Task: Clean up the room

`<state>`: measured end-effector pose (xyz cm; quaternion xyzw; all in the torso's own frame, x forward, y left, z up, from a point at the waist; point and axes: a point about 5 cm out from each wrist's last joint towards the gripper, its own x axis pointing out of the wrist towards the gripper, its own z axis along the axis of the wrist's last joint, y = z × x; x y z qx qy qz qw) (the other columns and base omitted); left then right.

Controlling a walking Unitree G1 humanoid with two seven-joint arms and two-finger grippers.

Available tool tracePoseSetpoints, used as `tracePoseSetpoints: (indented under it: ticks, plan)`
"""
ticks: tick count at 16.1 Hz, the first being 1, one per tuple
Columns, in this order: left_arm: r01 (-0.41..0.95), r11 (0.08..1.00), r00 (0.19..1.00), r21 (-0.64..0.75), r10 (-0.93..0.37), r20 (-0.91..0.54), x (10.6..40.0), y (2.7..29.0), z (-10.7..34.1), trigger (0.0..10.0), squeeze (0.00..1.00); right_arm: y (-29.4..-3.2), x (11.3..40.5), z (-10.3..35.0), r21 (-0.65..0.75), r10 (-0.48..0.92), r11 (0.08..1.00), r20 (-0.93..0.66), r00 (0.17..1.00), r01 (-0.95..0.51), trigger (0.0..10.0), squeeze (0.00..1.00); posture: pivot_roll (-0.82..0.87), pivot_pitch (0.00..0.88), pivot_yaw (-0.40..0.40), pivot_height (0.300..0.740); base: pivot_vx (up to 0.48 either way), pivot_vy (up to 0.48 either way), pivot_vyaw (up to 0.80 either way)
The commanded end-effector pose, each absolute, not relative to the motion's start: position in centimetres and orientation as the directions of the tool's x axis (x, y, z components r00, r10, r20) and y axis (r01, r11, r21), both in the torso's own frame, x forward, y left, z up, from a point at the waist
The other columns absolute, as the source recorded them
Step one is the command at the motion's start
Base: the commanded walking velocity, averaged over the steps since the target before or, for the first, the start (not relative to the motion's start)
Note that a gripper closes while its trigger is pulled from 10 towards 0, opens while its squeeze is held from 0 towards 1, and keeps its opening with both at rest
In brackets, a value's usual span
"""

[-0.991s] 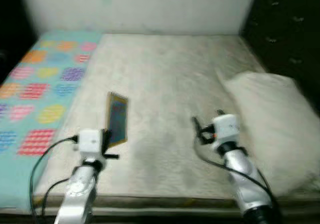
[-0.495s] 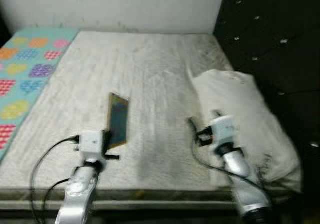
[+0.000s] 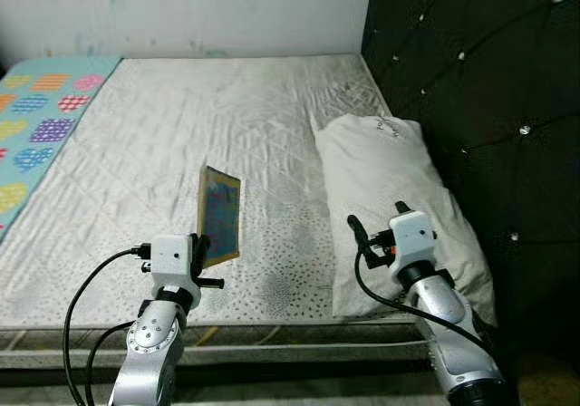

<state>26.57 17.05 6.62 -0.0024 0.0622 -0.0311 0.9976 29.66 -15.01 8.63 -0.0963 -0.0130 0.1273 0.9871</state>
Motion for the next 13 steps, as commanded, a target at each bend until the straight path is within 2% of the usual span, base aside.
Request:
tracePoseSetpoints:
  ticks: [1,5,8,13]
  plan:
    - [0.045,0.999,0.997,-0.001,-0.045,-0.069,26.98,17.73,7.74,10.0,0.0,-14.61,29.77,9.08,-0.186,0.269,0.947,0.017,0.963,-0.262,10.0,0.0,-0.11,0.071,0.016,0.74,0.0,0.0,0.0]
    - [0.049,0.999,0.996,0.002,-0.048,-0.072,27.01,17.7,7.74,10.0,0.0,-14.55,29.64,9.09,-0.207,0.281,0.94,0.018,0.959,-0.272,10.0,0.0,-0.12,0.072,0.018,0.74,0.0,0.0,0.0]
    - [0.056,0.998,0.996,0.005,-0.055,-0.074,27.04,17.62,7.71,10.0,0.0,-14.49,29.63,9.02,-0.207,0.281,0.94,0.015,0.959,-0.272,10.0,0.0,-0.12,0.071,0.019,0.74,0.0,0.0,0.8]
    - [0.107,0.994,0.993,-0.031,-0.108,-0.048,26.97,17.06,7.95,10.0,0.0,-14.85,29.76,8.96,-0.181,0.261,0.95,0.012,0.965,-0.255,10.0,0.0,-0.12,0.063,0.018,0.74,0.0,0.0,0.0]
